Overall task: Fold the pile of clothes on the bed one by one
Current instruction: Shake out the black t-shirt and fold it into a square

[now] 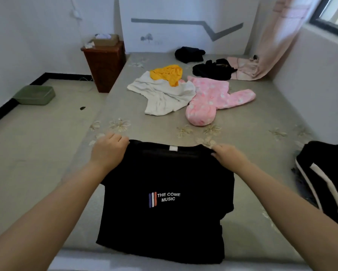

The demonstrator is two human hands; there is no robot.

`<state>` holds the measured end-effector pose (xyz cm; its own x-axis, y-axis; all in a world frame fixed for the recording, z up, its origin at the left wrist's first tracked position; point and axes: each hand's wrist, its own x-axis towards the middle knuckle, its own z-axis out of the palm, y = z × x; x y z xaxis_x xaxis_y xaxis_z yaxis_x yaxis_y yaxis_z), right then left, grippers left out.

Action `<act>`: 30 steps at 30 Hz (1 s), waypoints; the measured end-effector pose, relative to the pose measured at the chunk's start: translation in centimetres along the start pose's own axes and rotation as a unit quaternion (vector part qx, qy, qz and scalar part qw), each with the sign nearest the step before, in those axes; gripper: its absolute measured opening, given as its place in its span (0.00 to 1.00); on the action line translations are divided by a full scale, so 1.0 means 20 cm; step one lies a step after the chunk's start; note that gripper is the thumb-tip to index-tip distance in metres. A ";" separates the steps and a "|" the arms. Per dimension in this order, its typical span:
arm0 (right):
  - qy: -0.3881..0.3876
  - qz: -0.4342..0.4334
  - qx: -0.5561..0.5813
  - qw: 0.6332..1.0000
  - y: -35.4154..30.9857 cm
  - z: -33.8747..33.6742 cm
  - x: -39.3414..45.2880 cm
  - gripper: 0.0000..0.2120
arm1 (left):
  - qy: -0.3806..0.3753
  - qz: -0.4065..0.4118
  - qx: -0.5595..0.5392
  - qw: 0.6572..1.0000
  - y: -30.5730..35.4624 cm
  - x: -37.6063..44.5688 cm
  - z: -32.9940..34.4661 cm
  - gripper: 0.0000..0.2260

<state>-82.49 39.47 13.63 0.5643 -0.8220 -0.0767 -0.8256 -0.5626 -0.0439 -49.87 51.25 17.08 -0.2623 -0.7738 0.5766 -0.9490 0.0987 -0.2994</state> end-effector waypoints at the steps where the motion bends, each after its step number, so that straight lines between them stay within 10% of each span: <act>1: -0.031 -0.005 0.016 0.999 0.01 0.07 0.03 0.13 | -0.027 0.004 -0.009 1.000 0.00 -0.03 0.06 0.14; 11: -0.112 0.095 0.097 0.984 0.04 0.39 0.38 0.10 | -0.261 -0.111 -0.136 0.949 0.01 -0.12 0.52 0.14; 20: -0.013 0.261 0.272 0.926 0.14 0.58 0.78 0.12 | -0.452 -0.205 -0.118 0.860 -0.22 -0.18 0.97 0.12; 24: -0.088 0.160 0.212 0.960 0.19 0.58 0.95 0.06 | -0.397 -0.203 -0.170 0.879 -0.38 -0.11 1.11 0.16; 30: 0.014 0.163 0.140 0.977 0.26 0.69 1.51 0.08 | -0.226 -0.121 -0.114 0.960 -0.60 0.20 1.66 0.24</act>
<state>-69.74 12.91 -2.60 0.2685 -0.9577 -0.1038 -0.9286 -0.2287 -0.2921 -33.73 26.15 -2.23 0.0251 -0.9788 0.2033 -0.9997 -0.0243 0.0068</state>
